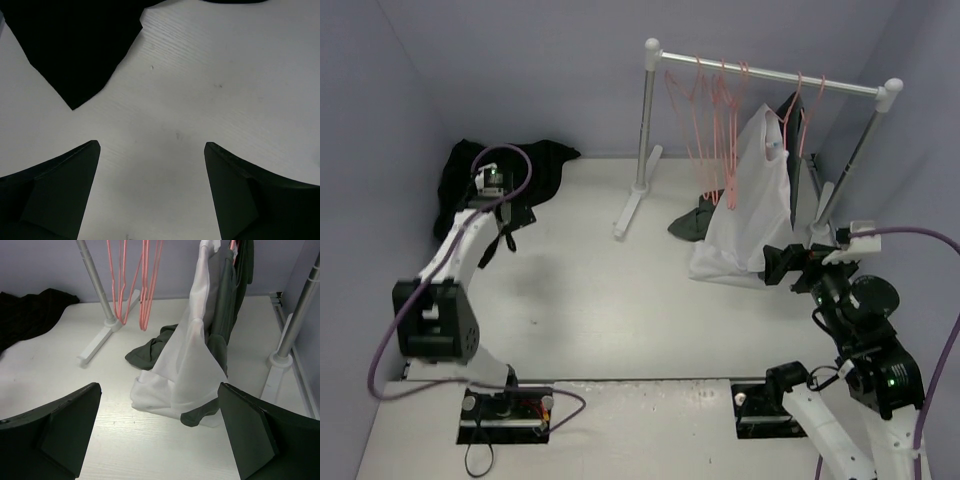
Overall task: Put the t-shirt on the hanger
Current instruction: Move the T-shirt to the center of the board.
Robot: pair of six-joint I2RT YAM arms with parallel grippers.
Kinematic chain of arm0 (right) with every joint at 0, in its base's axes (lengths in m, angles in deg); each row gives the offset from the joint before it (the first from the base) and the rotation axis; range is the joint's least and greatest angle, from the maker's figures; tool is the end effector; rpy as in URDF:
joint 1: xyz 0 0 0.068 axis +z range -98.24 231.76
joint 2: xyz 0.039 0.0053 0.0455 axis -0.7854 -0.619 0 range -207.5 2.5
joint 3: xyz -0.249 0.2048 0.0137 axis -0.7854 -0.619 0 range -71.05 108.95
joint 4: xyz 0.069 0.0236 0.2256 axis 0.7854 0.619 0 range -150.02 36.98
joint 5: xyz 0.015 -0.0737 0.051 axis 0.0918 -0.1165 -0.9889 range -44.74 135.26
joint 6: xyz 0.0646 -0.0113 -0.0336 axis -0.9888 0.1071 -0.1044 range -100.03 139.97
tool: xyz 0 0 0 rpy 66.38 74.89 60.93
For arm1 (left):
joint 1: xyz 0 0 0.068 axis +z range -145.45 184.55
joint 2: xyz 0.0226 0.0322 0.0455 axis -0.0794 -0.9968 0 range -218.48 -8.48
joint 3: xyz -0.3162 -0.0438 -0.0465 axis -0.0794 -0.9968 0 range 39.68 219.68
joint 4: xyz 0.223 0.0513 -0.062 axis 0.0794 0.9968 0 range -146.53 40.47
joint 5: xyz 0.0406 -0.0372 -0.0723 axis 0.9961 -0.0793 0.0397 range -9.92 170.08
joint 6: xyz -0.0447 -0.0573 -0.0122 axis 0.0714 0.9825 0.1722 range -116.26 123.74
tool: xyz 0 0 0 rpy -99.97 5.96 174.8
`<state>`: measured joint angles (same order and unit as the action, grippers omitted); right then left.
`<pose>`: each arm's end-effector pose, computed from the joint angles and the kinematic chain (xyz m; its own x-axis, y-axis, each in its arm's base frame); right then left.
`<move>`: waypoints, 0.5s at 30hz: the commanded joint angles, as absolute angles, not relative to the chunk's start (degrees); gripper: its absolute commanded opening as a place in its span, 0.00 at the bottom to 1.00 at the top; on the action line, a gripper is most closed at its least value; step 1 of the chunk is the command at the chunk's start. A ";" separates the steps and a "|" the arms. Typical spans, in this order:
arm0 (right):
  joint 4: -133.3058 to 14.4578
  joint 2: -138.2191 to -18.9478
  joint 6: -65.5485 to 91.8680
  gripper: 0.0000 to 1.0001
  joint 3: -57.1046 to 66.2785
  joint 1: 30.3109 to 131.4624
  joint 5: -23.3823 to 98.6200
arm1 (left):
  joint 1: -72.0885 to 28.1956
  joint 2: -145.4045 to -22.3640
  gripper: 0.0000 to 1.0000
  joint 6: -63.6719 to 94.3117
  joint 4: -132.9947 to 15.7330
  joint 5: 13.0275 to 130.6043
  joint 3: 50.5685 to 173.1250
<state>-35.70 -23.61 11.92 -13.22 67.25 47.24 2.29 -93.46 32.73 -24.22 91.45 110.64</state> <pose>0.0254 0.0049 0.4357 0.0902 0.1703 -0.9813 -0.2490 0.9578 0.1434 0.3122 -0.0001 0.3356 -0.5850 -0.4524 -0.6732 -0.4354 0.8754 -0.2099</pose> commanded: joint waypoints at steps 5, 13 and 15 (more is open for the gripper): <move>-38.93 -29.14 10.57 1.00 -10.23 67.76 40.51 | 10.19 -117.96 0.81 33.89 -29.91 93.26 130.79; -38.84 -29.44 8.74 1.00 -9.46 67.67 40.19 | 14.95 -132.79 0.81 37.26 -25.68 91.14 140.65; -38.77 -29.03 8.55 1.00 -9.61 67.67 40.80 | 15.45 -134.81 0.81 37.71 -25.54 89.54 141.22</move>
<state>-35.31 -28.42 9.71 -12.03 67.25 41.29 14.58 -134.23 35.61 -27.00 90.97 138.47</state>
